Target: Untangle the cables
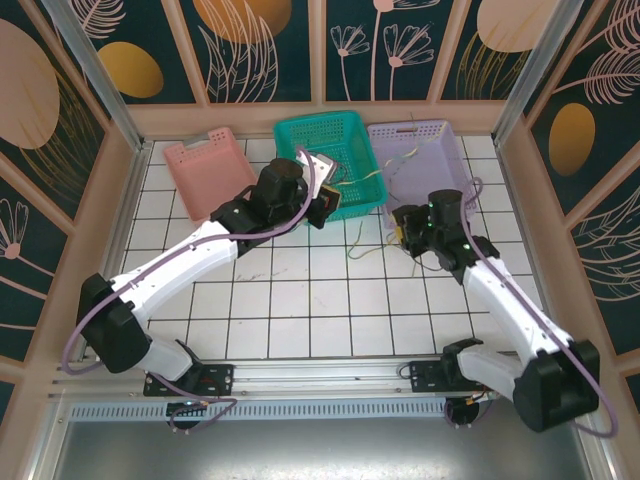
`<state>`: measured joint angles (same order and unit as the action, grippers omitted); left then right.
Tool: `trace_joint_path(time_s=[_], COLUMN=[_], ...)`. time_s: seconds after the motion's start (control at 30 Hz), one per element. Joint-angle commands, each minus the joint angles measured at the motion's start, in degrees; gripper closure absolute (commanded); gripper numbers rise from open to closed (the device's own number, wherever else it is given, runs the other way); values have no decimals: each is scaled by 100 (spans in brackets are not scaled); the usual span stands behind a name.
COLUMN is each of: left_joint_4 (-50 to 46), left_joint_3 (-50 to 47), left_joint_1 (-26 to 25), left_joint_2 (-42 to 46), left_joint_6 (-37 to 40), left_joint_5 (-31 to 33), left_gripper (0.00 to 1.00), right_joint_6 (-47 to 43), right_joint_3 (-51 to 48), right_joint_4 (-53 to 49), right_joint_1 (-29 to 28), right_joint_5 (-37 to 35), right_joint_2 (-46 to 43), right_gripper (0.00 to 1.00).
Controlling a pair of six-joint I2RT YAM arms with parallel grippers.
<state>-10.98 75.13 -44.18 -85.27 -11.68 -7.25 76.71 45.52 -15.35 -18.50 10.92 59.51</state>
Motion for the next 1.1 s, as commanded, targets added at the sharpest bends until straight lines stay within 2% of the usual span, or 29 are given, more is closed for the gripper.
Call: trace_joint_path(time_s=[0.0,0.13,0.3,0.43,0.47,0.53,0.6,0.77,0.87,1.07], left_joint_4=[-112,-140,-159,-193,-202,-252,-318,-548,-681,-1070], left_joint_3=[245,332,414,436,430,414,405,406,379,253], left_joint_1=[37,41,40,36,37,37,34,-33,-230,-725], left_joint_2=[-100,-216,-289,-281,-277,-257,-238,-209,-160,-216], left_joint_6=[-18,32,105,164,174,222,282,606,987,1651], left_joint_5=[-354,-685,-922,-997,-985,-930,-852,-508,-173,253], left_gripper=[100,100,100,100,100,100,100,100,100,100], right_joint_6=[-677,-1055,-1123,-982,-929,-877,-902,-1008,-1131,-2367], right_joint_3=[240,1019,1853,2253,2324,2387,2431,2787,3220,4166], right_joint_4=[1016,974,669,144,-17,-184,-335,-1219,-2110,-3084], right_joint_1=[-14,111,198,381,424,510,554,720,1037,1770], right_joint_5=[-625,-346,-284,-219,-222,-202,-236,-288,-101,-402], right_joint_2=[-497,161,1057,1557,1625,1704,1721,1908,2279,2948], right_gripper=[58,46,42,51,58,84,100,100,100,100])
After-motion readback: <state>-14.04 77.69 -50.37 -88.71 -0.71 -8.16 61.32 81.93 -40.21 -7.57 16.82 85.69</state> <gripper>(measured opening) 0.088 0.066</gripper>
